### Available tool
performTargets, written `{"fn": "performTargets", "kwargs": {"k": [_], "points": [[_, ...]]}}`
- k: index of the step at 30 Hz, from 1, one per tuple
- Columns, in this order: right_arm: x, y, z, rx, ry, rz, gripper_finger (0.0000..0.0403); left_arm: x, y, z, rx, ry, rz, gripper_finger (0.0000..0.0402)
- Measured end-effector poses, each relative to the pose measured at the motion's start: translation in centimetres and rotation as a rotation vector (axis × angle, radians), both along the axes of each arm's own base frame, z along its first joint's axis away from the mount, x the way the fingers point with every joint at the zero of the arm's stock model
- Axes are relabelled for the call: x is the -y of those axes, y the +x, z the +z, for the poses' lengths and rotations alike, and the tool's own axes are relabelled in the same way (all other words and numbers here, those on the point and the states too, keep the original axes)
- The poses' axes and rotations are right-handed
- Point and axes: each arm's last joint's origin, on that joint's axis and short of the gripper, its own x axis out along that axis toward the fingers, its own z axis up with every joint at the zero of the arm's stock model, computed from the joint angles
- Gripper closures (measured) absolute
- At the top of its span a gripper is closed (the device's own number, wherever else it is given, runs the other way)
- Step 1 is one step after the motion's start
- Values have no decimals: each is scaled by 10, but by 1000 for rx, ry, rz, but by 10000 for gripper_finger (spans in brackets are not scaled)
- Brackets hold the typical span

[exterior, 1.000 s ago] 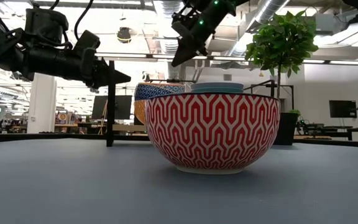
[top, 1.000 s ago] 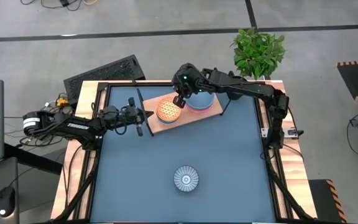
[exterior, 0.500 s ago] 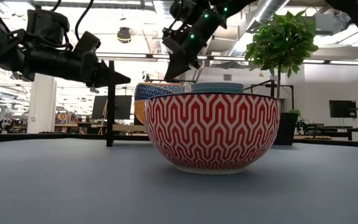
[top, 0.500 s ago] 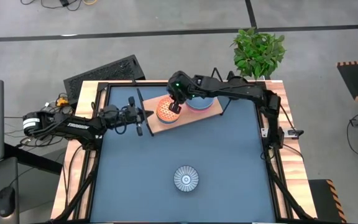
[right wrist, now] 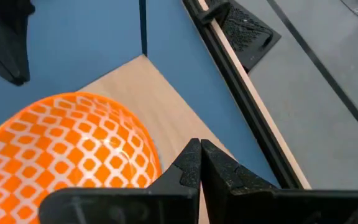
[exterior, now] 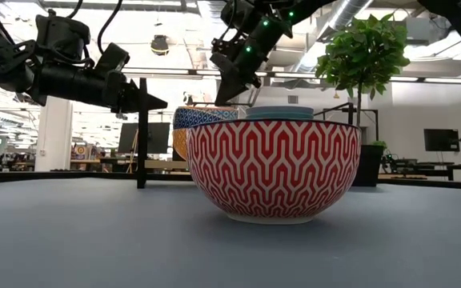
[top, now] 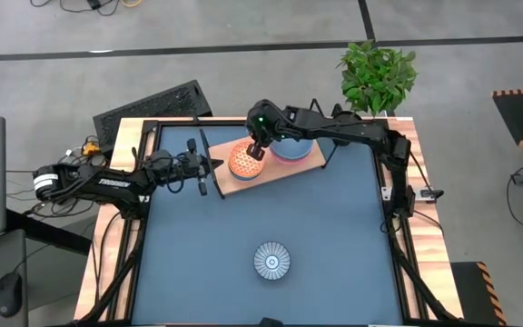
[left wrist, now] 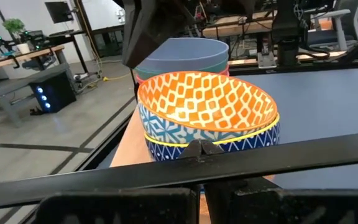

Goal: Place and stack bowls onto a shelf
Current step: Adjust the stacked colored bowls

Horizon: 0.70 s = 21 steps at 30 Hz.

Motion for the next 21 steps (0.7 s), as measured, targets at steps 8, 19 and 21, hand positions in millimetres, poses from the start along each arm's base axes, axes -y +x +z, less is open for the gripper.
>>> {"fn": "performTargets", "kwargs": {"k": [8,19,21], "points": [[7,1,-20,-84,28,-18,377,0,0,0,0,-12,7,401],[-48,2,-3,-167,-118,-106,377,0,0,-1,-3,-28,10,401],[-62,-3,-6,-218,-77,-111,375,0,0,-1,-2,-34,10,401]]}}
